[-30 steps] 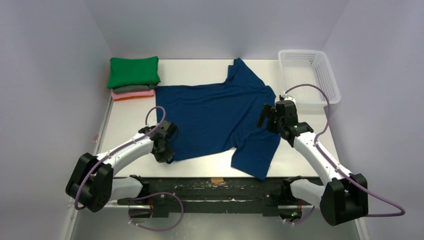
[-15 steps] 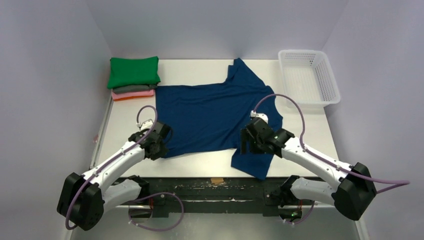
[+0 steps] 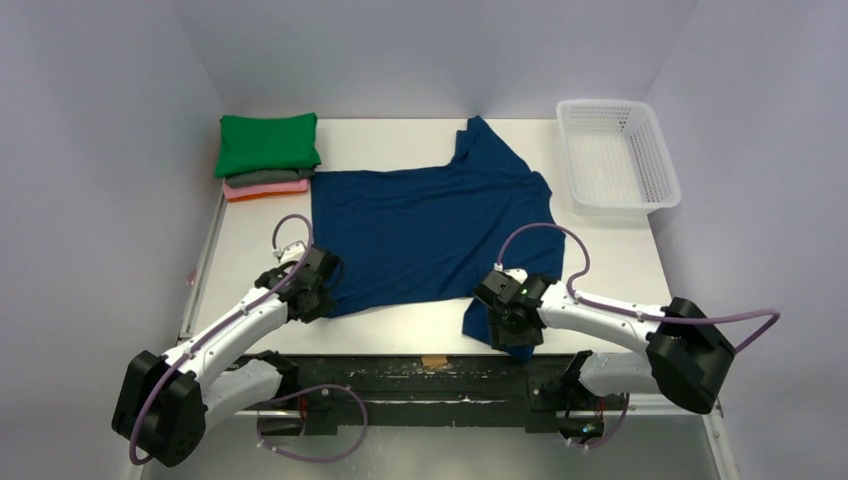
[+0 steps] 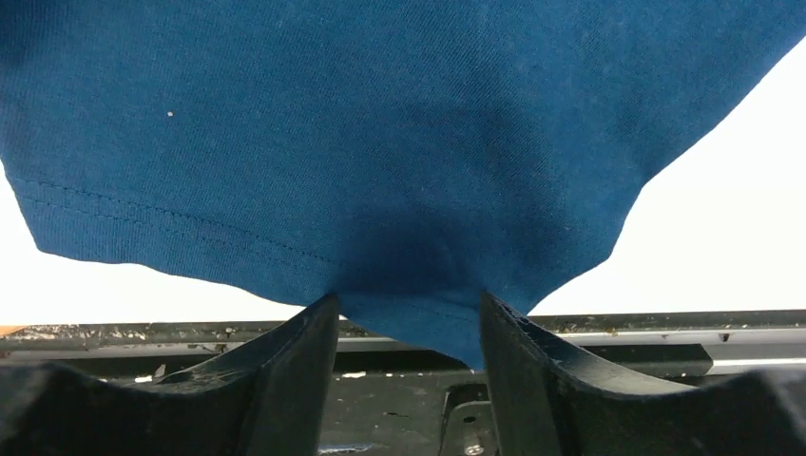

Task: Fold and stack the t-shirts
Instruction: Grab the side of the flattened tshirt closest away from the robot with both arms

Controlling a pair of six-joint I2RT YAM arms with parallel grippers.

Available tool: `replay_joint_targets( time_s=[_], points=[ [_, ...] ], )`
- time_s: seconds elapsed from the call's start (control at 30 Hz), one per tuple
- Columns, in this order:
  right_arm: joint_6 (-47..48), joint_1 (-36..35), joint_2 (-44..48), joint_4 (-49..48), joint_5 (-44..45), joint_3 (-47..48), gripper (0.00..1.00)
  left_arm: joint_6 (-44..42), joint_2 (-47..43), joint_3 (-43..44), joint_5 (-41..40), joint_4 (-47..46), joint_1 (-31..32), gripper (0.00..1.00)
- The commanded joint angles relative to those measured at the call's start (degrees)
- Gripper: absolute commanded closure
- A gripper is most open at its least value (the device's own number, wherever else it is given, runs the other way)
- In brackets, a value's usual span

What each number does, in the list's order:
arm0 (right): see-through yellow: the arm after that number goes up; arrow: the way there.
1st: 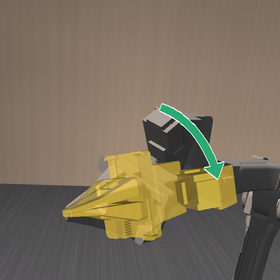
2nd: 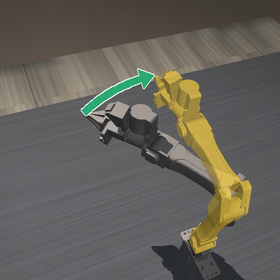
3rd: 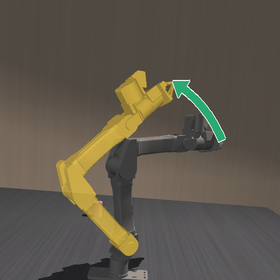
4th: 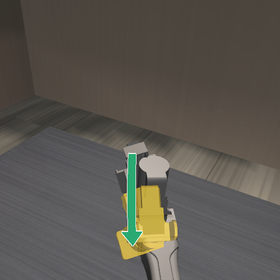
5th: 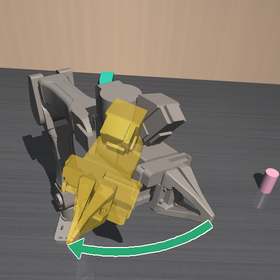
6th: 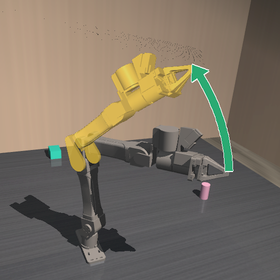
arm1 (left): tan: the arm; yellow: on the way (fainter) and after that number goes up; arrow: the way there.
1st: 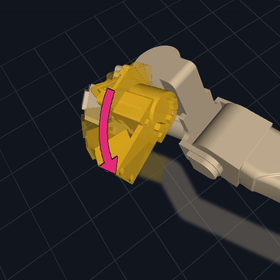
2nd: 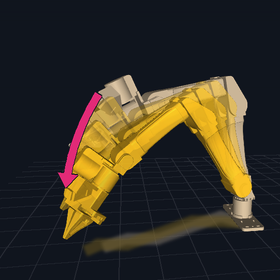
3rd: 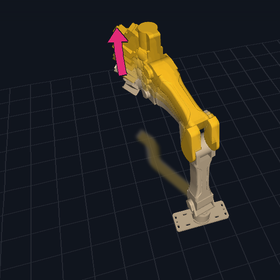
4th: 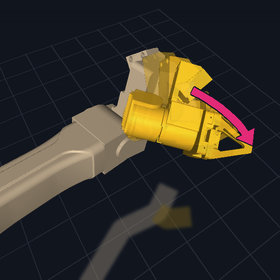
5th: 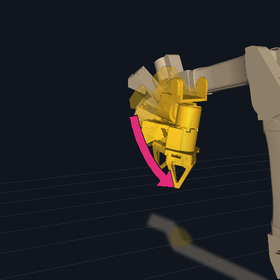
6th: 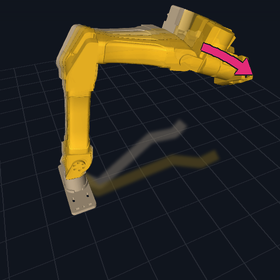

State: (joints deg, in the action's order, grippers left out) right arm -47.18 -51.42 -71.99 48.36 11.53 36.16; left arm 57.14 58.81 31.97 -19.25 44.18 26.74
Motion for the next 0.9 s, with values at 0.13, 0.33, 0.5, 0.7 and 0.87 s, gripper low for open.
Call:
replay_joint_targets(
  time_s=[0.13,0.33,0.5,0.7,0.87],
  points=[
    [-4.08,-0.26,-3.2,-2.71,-0.86,-2.46,0.82,-1.0,-0.47,0.37,-0.24,-0.46,-0.29,1.0],
    [-3.26,-0.56,4.33,3.64,-3.61,-2.43,1.0,0.72,-4.13,-0.06,-0.86,2.8,-0.3,1.0],
    [-5.47,-4.83,10.56,10.69,-8.39,-1.96,1.0,2.62,-8.59,-1.32,-1.11,6.0,-0.29,1.0],
    [-8.0,-10.28,11.62,12.78,-9.84,-0.74,1.0,3.85,-13.92,-2.88,-0.11,8.9,-0.33,1.0],
    [-8.95,-10.26,12.83,12.93,-3.69,4.44,1.0,3.08,-16.5,-3.22,1.74,8.07,-0.31,1.0]
  ],
)
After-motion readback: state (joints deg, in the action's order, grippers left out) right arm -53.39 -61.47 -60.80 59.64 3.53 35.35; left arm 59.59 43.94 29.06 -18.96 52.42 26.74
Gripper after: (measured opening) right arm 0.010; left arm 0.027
